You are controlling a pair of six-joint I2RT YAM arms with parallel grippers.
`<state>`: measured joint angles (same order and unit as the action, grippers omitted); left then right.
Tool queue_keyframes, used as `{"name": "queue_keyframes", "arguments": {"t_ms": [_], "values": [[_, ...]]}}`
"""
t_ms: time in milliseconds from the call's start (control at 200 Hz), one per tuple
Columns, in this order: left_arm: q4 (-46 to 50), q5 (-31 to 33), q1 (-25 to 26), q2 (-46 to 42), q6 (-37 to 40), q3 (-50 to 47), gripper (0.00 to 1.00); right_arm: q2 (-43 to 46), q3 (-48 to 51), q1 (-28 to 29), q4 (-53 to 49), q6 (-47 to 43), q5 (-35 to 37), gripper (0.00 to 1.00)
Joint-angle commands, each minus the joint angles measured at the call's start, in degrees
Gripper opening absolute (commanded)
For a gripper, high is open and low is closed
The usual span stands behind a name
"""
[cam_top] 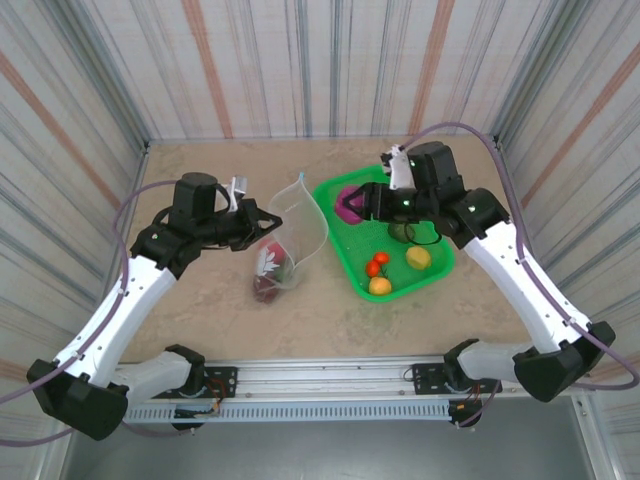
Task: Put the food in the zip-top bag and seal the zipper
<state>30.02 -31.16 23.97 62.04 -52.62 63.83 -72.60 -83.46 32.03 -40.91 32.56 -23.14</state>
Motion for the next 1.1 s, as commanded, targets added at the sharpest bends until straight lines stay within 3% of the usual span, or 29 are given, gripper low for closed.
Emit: {"name": "queue_keyframes", "arguments": {"t_ms": [0, 291, 476, 756, 917, 1097], "values": [[-1.81, -1.72, 0.34, 0.1, -0.64, 0.05, 0.0, -2.55, -4.3, 3.8, 3.52, -0.85, -5.77, 0.63], [-1.89, -0.79, 1.37, -0.08, -0.64, 0.67, 0.0, -7.67, -7.07, 10.36, 4.88, -3.68, -5.99, 0.63], [-2.28, 0.01, 1.31, -0.27, -0.57, 1.97, 0.0, -10.05, -4.02, 10.84, 2.16, -3.17, 4.77, 0.63], [-2.45, 0.29, 1.3, -1.61, -0.43, 1.64, 0.0, -15.05, -6.1, 12.83, -4.2, -3.35, 10.5, 0.64], [-2.42, 0.57, 1.34, -1.81, -0.29, 1.33, 0.0, -15.43, -6.07, 14.33, -5.14, -4.72, 11.45, 0.74], [-2.77, 0.3, 1.28, -1.45, -0.3, 1.29, 0.0, -14.44, -6.01, 14.29, -4.69, -5.16, 11.05, 0.76]]}}
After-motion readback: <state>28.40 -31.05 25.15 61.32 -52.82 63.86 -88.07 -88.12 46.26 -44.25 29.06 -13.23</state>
